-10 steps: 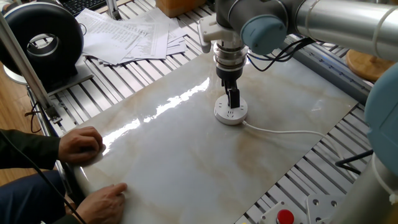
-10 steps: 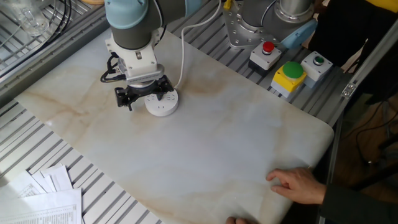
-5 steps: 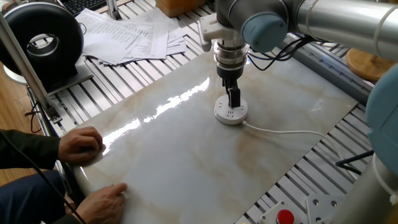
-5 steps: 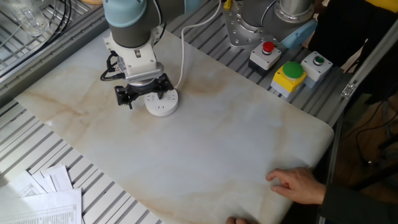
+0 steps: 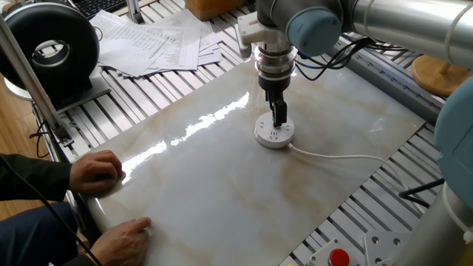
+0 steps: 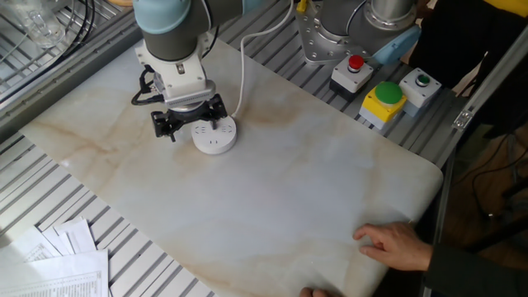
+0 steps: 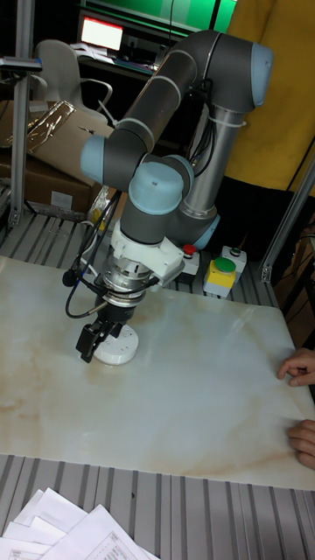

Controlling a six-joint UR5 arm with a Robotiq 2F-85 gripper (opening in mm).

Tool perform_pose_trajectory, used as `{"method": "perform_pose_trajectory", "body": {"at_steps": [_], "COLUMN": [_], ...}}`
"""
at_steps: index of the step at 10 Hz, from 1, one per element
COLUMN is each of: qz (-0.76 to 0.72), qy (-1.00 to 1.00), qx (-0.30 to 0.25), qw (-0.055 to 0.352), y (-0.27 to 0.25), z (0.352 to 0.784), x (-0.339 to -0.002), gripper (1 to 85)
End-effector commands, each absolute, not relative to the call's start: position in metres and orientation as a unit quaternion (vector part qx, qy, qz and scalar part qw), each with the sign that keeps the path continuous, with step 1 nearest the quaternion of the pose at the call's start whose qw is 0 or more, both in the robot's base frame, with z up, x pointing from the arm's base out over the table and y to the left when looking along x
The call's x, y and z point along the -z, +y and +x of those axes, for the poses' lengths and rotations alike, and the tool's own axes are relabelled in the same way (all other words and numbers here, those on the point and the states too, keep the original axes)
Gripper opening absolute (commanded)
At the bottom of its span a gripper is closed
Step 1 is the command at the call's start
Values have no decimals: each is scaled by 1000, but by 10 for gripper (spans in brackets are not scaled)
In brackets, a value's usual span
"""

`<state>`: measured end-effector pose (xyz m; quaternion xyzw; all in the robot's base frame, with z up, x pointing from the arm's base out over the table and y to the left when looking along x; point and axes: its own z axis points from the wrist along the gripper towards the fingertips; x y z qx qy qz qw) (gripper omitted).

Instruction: Turn on the power strip by pressing the button

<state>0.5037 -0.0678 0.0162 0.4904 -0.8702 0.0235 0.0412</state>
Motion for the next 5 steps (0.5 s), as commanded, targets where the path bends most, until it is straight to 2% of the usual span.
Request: {"method": "perform_pose_trajectory", "body": {"at_steps": [1, 5], "qz": [489, 490], "qy": [-871, -871], "qx": [-13, -11], "qw": [42, 39], "y": [-65, -63], "z": [502, 505], "x": [-19, -17], "gripper": [850, 850]}}
